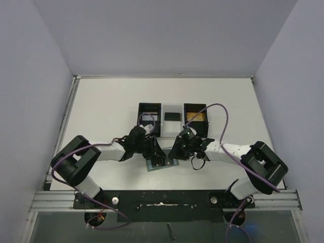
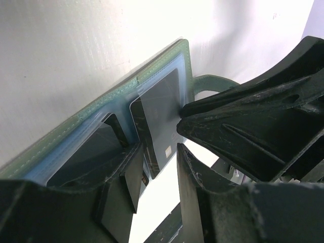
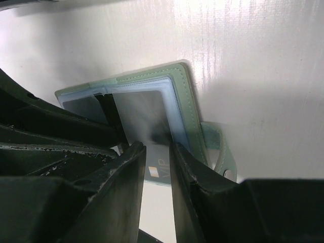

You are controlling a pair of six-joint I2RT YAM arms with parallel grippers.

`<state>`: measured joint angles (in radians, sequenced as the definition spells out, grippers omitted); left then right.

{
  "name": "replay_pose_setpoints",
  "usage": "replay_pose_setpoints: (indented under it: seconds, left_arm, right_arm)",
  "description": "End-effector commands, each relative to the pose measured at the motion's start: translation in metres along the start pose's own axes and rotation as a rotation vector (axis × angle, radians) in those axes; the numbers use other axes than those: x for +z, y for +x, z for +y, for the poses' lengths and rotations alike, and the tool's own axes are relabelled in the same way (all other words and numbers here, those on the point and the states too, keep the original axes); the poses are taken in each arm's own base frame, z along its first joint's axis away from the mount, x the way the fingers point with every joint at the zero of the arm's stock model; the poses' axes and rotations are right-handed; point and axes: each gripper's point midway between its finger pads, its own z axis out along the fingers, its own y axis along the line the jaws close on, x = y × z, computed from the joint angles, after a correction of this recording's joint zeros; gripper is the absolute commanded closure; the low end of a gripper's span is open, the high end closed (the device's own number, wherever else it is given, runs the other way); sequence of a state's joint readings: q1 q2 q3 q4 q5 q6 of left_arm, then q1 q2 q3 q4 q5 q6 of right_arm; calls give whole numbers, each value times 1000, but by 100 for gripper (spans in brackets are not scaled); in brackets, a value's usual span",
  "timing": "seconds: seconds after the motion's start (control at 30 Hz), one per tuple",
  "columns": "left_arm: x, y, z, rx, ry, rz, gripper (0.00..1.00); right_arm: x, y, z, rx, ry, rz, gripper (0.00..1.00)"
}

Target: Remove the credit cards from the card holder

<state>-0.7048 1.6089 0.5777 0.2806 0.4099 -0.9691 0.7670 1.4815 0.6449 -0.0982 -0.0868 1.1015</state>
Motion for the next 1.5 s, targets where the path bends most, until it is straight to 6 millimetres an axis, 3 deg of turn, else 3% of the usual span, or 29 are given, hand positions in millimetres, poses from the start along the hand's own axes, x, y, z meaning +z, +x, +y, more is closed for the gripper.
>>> replay_pose_setpoints:
  seconds: [0.0, 0.27, 0.57, 0.8, 1.03, 1.27, 1.47]
  left_arm:
    - [3, 1, 7, -2, -18, -14, 67]
    - [-8, -7, 2, 17, -30, -50, 71]
    - [-9, -6, -17, -4, 80, -44, 77]
    - [-2, -5, -20, -30, 132, -28, 95]
    - [-8, -8, -8, -11, 46, -58, 89]
    - [-17, -16, 11, 43, -105, -90, 75]
    - [-3, -20, 14, 49, -152, -68, 69]
  right_arm:
    - [7, 15, -5, -19, 4, 59, 73]
    - [9, 16, 0, 4, -50, 80, 74]
    - [13, 20, 3, 28, -94, 108, 74]
    - [14, 24, 0, 36, -91, 120, 74]
    - [6, 10, 2, -1, -53, 67, 73]
    - [-14, -23, 24, -97, -33, -28, 71]
    - [3, -17, 13, -115, 14, 14, 70]
